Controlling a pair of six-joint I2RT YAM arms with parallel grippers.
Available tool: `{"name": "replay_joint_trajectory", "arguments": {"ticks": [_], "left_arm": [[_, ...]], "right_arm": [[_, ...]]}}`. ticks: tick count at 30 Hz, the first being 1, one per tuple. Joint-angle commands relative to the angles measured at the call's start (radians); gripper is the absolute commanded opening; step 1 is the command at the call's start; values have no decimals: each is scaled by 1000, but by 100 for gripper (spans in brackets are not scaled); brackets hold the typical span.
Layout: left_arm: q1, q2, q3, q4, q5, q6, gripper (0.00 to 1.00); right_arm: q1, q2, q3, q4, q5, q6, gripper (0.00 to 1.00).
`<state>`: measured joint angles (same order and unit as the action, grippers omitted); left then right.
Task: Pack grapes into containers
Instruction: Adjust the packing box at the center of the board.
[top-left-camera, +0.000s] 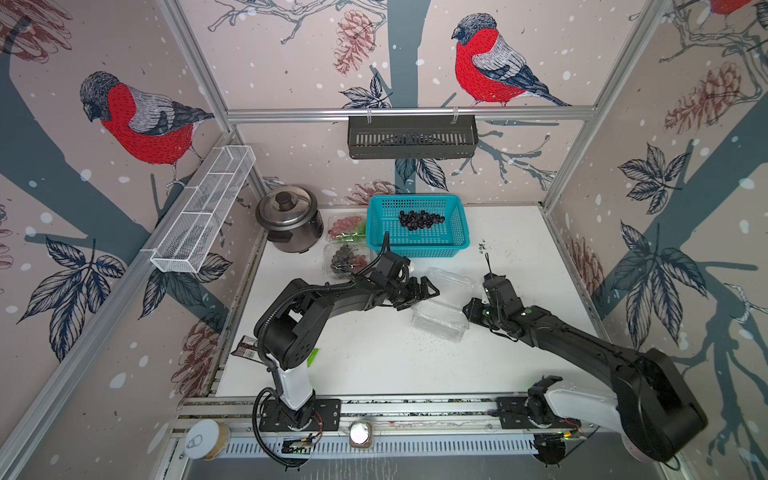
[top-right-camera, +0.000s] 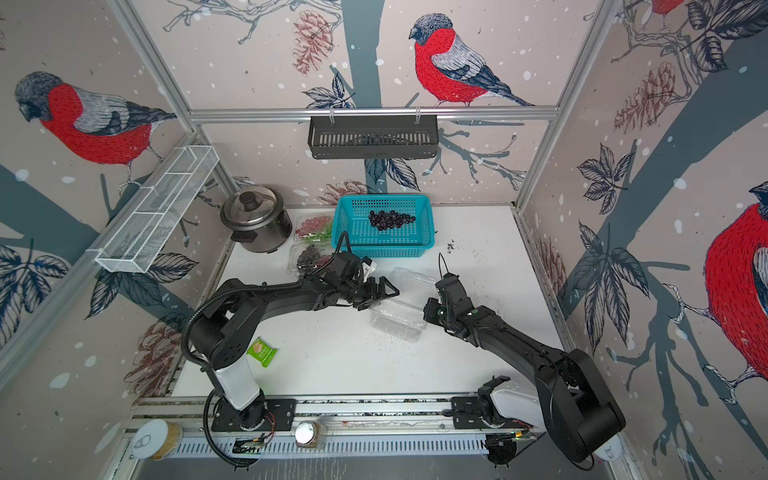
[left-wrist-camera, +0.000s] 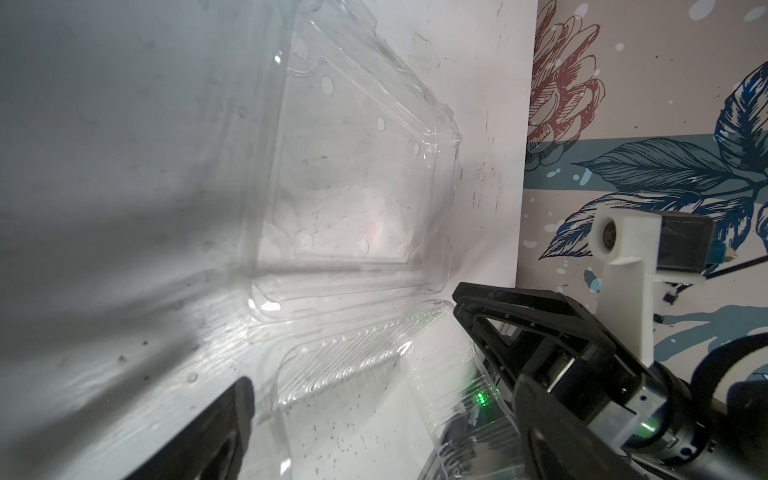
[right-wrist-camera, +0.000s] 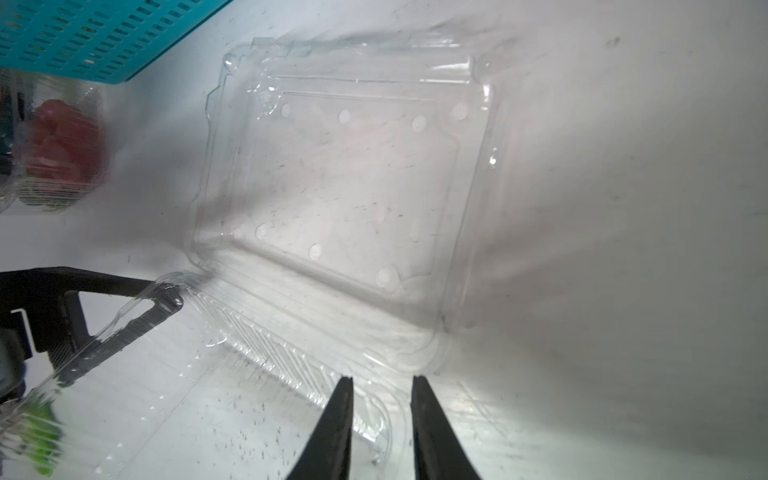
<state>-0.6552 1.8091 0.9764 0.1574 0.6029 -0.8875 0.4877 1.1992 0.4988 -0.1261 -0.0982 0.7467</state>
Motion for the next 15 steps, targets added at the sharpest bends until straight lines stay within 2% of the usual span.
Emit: {"name": "replay_joint_trajectory", "arguments": {"ticks": [1, 6, 11, 15], "left_arm": [[-1, 19, 16, 69, 20, -19, 96], [-2, 49, 49, 78, 28, -24, 96], [-2, 55, 59, 54, 17, -9, 95], [-1, 61, 58, 49, 13, -4, 95]], "right_arm": [[-1, 13, -3, 36, 34, -24, 27], [-14, 73, 21, 29, 41, -30, 29], [-72, 59, 48, -20, 48, -60, 51], [-143, 41, 62, -22, 47, -95, 64]]}}
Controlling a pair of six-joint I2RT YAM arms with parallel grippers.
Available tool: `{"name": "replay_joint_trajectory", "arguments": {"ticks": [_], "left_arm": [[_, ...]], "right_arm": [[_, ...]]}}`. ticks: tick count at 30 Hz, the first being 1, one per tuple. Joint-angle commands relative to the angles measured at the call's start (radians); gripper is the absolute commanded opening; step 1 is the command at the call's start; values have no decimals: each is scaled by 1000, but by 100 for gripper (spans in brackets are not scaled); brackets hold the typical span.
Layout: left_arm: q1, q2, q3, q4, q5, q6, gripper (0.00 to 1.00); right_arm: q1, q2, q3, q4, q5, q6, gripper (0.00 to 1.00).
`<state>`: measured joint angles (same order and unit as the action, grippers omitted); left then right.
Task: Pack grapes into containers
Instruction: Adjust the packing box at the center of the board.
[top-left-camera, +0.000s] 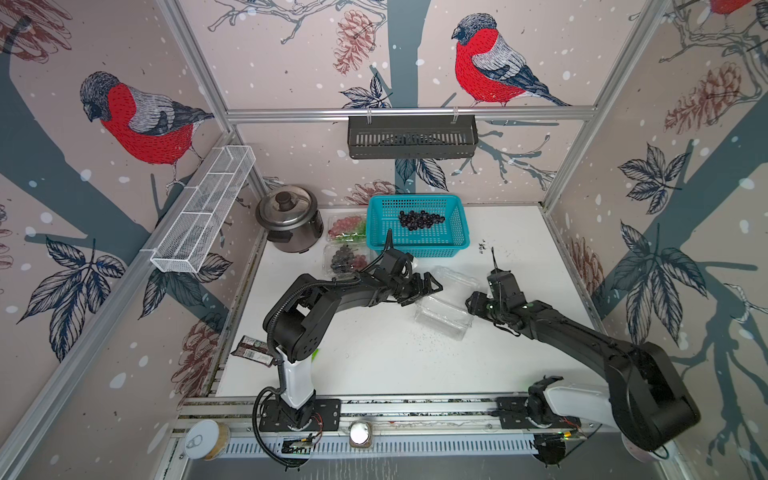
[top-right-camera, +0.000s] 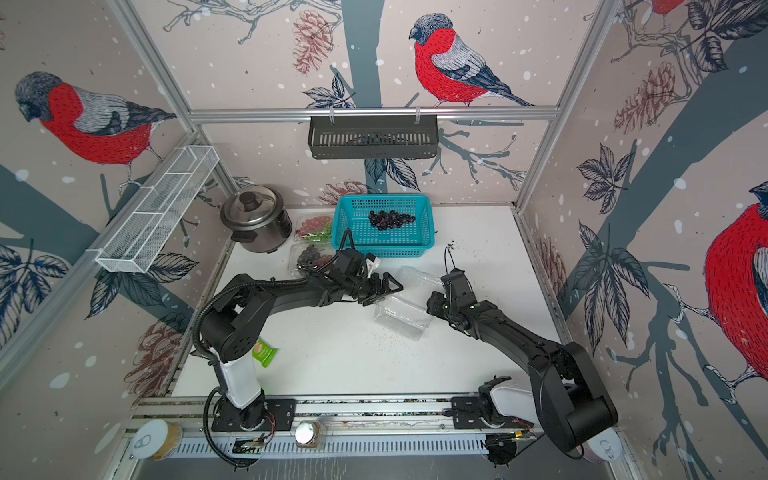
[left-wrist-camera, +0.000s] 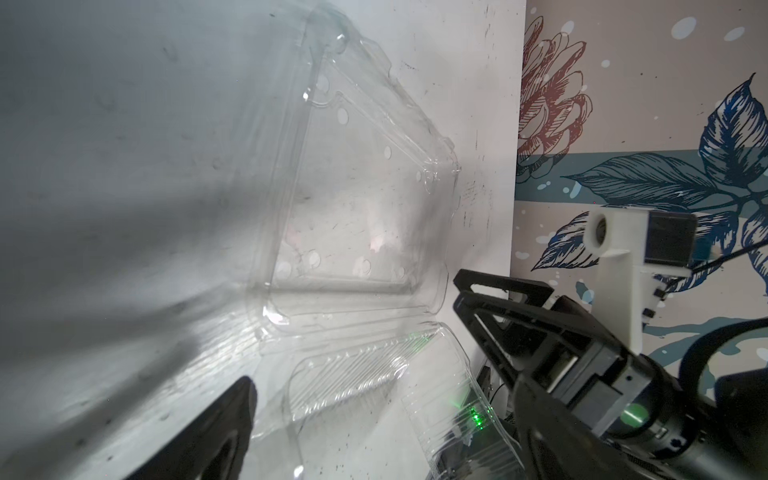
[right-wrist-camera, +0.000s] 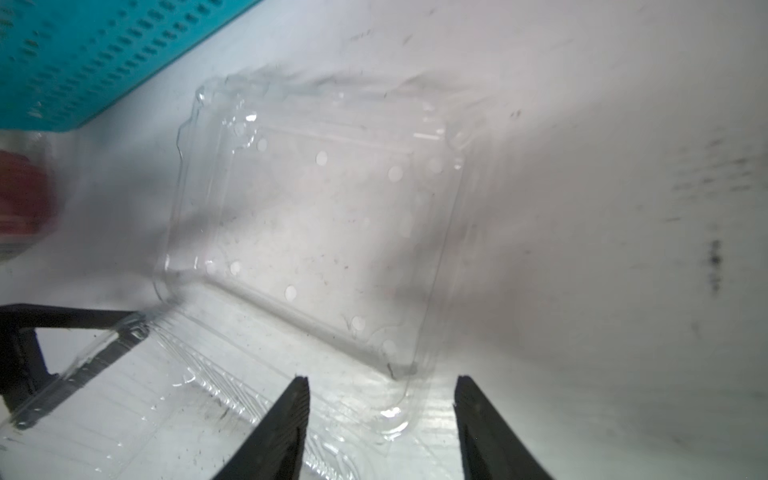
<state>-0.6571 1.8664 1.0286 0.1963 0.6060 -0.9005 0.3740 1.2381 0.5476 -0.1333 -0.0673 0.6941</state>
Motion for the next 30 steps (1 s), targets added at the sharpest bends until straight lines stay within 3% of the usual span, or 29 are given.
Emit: {"name": "replay_joint_trajectory", "arguments": {"ticks": [1, 6, 17, 22, 30], "left_arm": [[0, 7, 5, 13, 9, 9, 95], [0, 13, 9, 11, 13, 8, 96], [7, 5, 6, -12, 5, 23, 95], [13, -4, 8, -13, 8, 23, 95], [24, -21, 0, -21, 4, 28, 95]], "right_arm": [[-50, 10, 21, -16, 12, -54, 64], [-111, 145, 53, 25, 0, -89, 63], [-129, 312, 140, 110, -31, -77, 40], [-129, 328, 137, 130, 9, -74, 22], [-129, 220, 62, 199, 38, -33, 14]]}}
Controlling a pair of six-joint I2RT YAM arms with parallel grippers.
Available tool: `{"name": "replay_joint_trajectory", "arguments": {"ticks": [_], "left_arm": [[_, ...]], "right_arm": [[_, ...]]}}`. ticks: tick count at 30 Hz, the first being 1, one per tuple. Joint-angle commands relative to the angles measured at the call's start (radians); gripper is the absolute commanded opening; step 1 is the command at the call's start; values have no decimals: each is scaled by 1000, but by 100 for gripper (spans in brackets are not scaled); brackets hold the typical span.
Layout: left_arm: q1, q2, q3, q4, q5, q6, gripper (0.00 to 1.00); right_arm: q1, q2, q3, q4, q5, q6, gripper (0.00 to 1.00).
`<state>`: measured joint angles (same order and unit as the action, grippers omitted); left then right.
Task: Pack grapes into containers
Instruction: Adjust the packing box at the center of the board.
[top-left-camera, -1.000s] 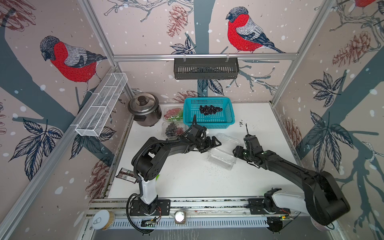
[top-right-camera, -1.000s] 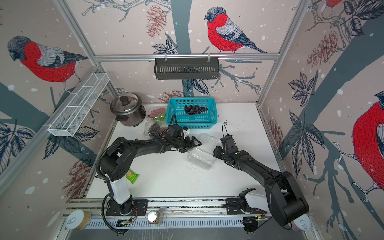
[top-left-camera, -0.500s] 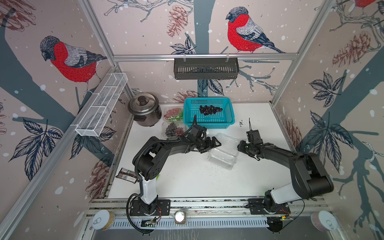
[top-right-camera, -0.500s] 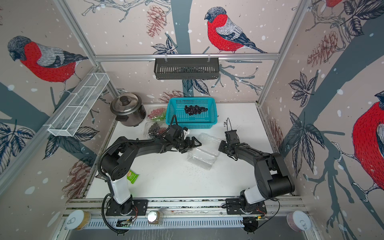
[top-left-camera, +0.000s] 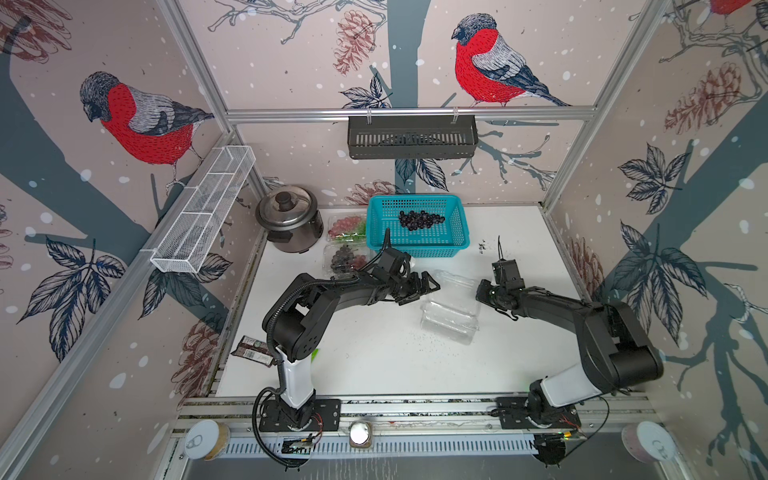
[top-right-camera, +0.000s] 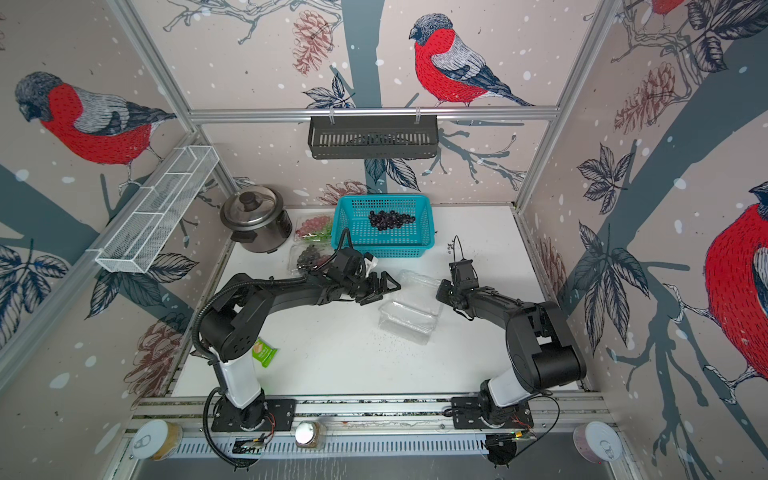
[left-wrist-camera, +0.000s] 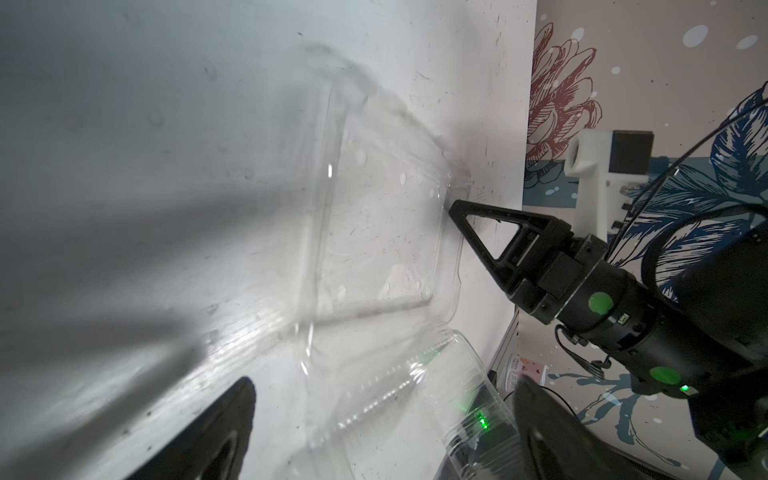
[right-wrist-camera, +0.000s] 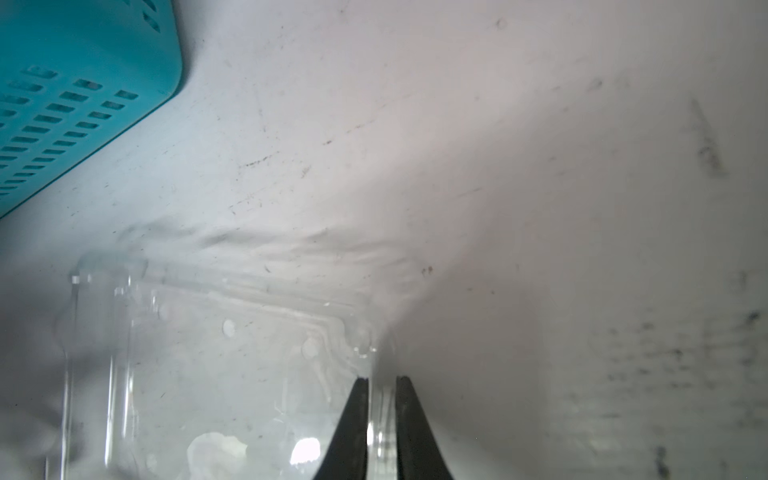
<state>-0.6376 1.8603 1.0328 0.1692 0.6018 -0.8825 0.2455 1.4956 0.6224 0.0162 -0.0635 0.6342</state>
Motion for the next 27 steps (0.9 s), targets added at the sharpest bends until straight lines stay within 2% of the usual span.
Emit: {"name": "replay_joint_trajectory", "arguments": {"ticks": [1, 12, 27], "left_arm": [[6, -16, -4, 4, 8, 8, 95], [15, -79, 48, -49, -9, 18, 95], [50, -145, 87, -100, -27, 30, 95]], "right_arm": [[0, -61, -16, 49, 44, 29, 14], [-3, -233, 48, -27, 138, 11, 10], [-10, -465, 23, 34, 195, -52, 7]]}}
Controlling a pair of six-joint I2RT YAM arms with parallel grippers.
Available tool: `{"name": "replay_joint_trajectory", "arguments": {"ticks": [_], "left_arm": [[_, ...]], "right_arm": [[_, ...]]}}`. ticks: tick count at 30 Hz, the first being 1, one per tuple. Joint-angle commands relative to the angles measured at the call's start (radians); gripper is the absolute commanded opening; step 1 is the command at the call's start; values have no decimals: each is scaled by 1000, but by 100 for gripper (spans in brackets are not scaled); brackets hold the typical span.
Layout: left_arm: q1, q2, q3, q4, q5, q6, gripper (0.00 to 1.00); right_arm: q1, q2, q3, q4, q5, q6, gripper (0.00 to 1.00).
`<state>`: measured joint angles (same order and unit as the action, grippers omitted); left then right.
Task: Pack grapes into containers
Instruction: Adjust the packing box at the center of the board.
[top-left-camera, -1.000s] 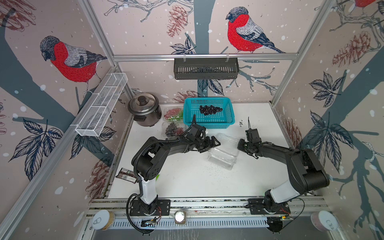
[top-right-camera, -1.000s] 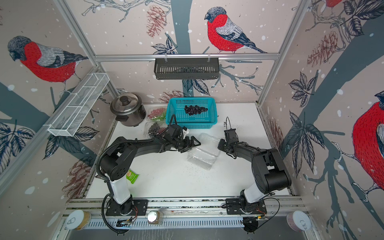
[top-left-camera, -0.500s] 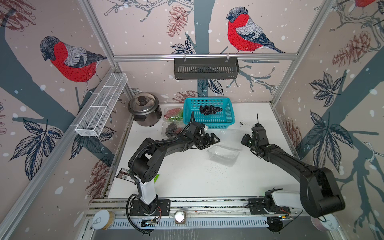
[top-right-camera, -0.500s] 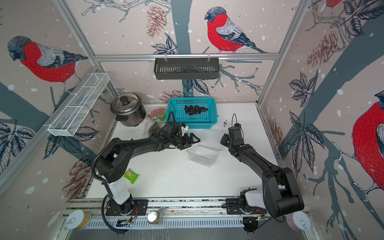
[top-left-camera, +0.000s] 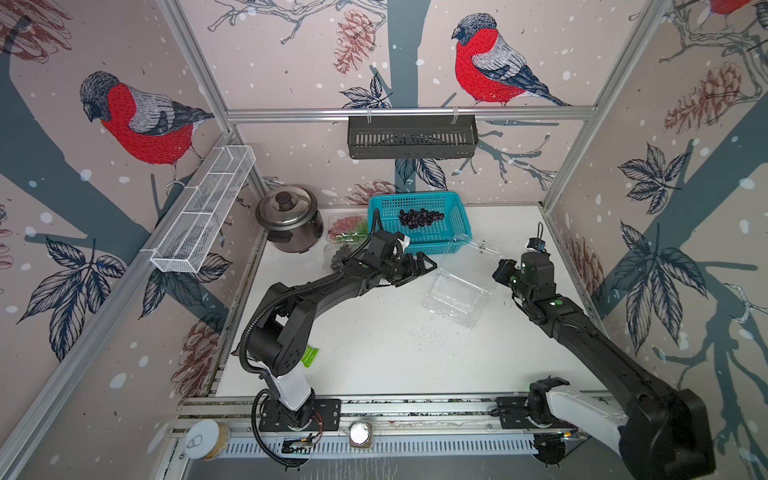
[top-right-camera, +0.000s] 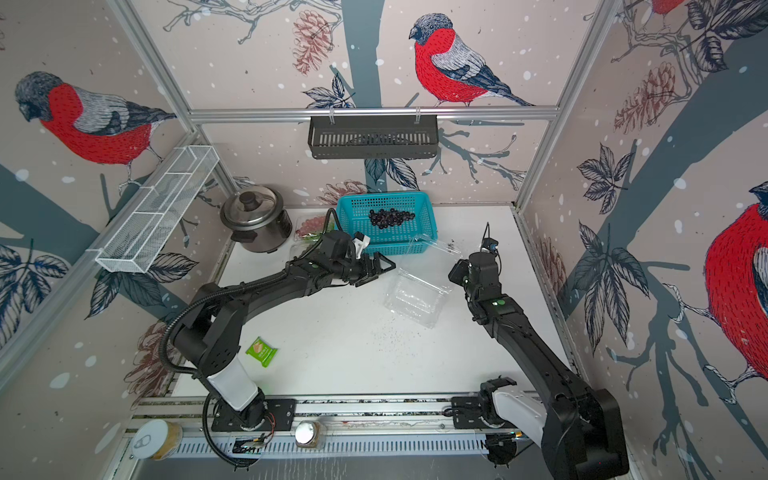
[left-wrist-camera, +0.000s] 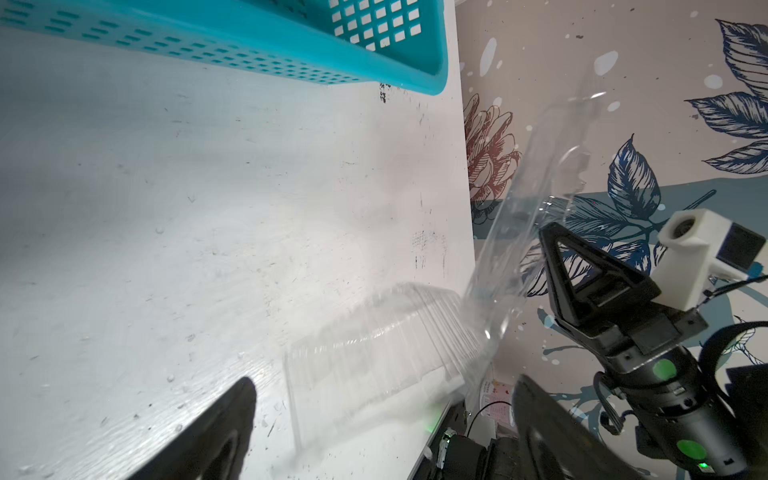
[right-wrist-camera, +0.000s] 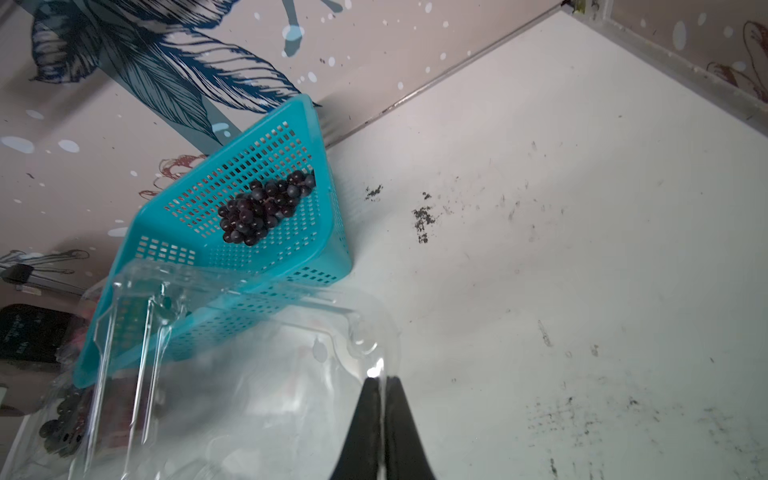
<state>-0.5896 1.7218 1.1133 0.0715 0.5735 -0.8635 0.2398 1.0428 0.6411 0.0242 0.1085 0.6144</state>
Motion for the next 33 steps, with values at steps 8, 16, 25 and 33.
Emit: {"name": "replay_joint_trajectory", "arguments": {"ticks": [8, 16, 25, 33], "left_arm": [[2, 10, 8, 5, 6, 3, 95], [34, -13, -19, -18, -9, 6, 95], [52, -12, -27, -29, -8, 12, 95], [58, -6, -27, -29, -1, 9, 95]], "right_arm": [[-29, 56, -27, 144, -4, -10, 7], [-42, 193, -53, 256, 1, 16, 10], [-47, 239, -101, 332, 8, 65, 16], [-47, 277, -92, 334, 9, 93, 24]]}}
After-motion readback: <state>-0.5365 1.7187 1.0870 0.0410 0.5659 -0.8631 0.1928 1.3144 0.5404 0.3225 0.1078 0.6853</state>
